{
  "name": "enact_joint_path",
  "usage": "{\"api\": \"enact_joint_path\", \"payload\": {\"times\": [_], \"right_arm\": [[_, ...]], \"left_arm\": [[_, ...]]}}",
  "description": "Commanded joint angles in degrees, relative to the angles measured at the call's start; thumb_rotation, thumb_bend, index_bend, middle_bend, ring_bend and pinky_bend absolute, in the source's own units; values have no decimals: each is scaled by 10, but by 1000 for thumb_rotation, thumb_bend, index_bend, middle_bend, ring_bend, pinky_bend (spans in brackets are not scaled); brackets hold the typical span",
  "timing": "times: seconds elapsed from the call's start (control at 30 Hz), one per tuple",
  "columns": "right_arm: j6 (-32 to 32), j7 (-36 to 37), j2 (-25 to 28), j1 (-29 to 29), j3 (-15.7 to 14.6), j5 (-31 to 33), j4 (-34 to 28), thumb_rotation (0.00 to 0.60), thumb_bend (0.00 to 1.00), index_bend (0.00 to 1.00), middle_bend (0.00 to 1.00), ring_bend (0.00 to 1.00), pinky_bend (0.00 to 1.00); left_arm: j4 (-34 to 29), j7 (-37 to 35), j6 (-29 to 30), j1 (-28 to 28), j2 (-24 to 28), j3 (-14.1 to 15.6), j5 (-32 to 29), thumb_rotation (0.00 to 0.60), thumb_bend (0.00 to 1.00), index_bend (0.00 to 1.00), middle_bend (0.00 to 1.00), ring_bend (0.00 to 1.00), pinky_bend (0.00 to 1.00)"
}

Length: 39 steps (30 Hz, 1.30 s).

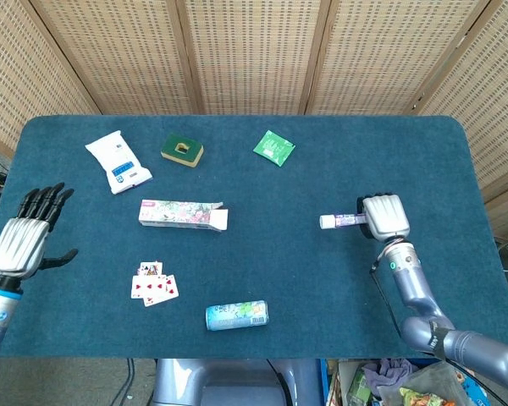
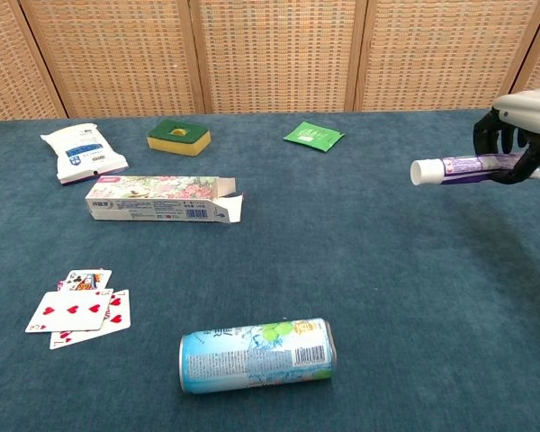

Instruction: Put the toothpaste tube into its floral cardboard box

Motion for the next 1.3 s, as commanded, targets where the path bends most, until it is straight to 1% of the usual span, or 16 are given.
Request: {"api": "enact_joint_path", "payload": {"times": [0.03,0.13,0.2,0.33,0.43,0.63,0.77,0.9,1.17,1.3], "right_arm": [[18,-12,18,-10,-6,-12,-24,600,515,574,583,422,365],[23,-16,25,-15,-6,-9,-35,600,522,574,583,425,365],[25,-18,29,-17,-6,-6,-38,600,526,574,584,427,365],[27,-21,34,-20,-6,-5,-42,600,527,574,584,427,365],[30,-22,41,-22,-4,-1,-45,600,534,574,584,428,365],[24,-23,43,-21,1,12,-42,600,540,574,585,429,365],[24,-26,44,-20,4,15,-43,600,540,574,585,429,365],[28,-29,47,-20,5,16,-49,600,540,574,585,429,365],[31,-33,56,-20,9,19,-58,600,542,574,586,430,365],[30,-32,58,-20,8,20,-59,600,543,574,586,430,365]], "left_arm": [[91,1,-81,-72,-45,-11,2,600,222,0,0,0,0],[154,-18,-143,-115,-88,-10,-10,600,222,0,0,0,0],[209,-46,-168,-140,-123,-9,-5,600,222,0,0,0,0],[292,-102,-185,-168,-181,-9,5,600,222,0,0,0,0],[372,-139,-207,-197,-232,3,24,600,221,0,0,0,0],[447,-188,-211,-223,-283,16,44,600,222,0,0,0,2],[473,-207,-232,-243,-304,23,49,600,222,0,0,0,11],[482,-226,-253,-260,-318,30,53,600,221,0,0,0,15],[499,-235,-273,-285,-343,35,53,600,222,11,10,2,90],[510,-231,-299,-301,-360,26,36,600,222,46,43,34,147]]}}
